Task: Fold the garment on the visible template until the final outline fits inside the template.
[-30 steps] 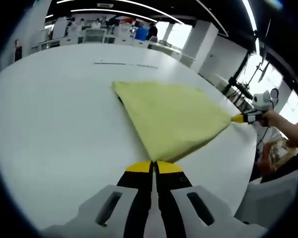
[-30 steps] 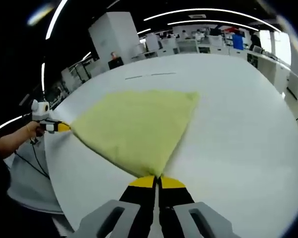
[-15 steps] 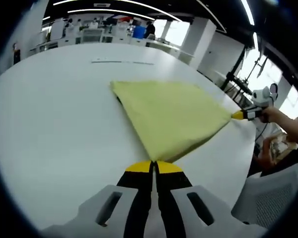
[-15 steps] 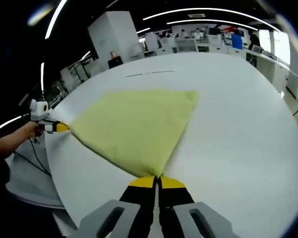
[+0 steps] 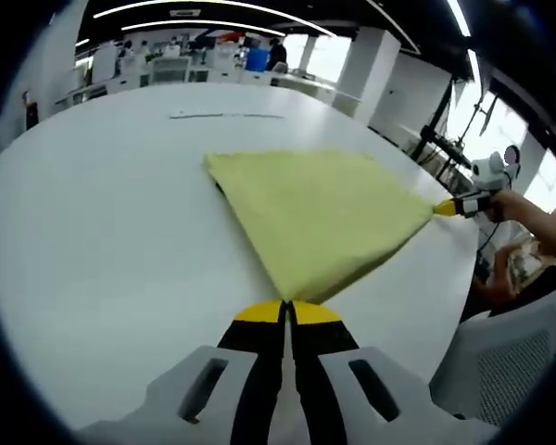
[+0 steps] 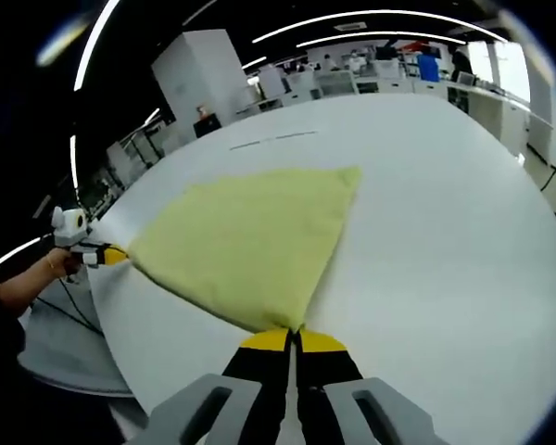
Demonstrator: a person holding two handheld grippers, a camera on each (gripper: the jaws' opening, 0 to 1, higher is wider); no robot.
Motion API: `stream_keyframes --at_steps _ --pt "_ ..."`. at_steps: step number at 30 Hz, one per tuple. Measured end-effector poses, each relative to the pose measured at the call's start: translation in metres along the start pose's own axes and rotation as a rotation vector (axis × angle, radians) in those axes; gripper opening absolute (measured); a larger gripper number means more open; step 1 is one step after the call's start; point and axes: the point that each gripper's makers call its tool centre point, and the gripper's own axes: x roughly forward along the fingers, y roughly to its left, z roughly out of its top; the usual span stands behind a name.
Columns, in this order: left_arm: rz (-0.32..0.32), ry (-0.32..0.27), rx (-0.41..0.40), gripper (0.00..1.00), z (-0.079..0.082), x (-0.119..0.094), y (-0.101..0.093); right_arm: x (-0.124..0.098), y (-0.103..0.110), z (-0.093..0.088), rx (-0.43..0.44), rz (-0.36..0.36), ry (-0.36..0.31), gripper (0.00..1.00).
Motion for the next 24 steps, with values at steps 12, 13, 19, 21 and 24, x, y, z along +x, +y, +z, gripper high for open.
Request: stream_keyframes --at_steps 12,13,19,21,24 --pt "0.035 -0.071 -0.076 0.09 0.005 -0.008 0.007 -0.002 0.004 0.007 -0.035 -0.007 -0.029 0.08" --pt "0.035 -0.076 -0.075 0.12 0.006 -0.008 0.006 -0.002 0.005 0.010 -0.044 -0.007 -0.043 0.13" --pt "0.029 -0.117 -0.053 0.27 0.018 -0.012 -0.001 -0.003 0.017 0.018 -0.110 0.014 -0.053 0.33" --pt "0.026 -0.141 -0.042 0.35 0.025 -0.014 -0.004 -0.005 0.024 0.023 -0.104 0.038 -0.073 0.37" --pt "0.017 -0.167 -0.018 0.42 0.034 -0.018 -0.011 -0.009 0.034 0.033 -0.113 0.070 -0.113 0.46"
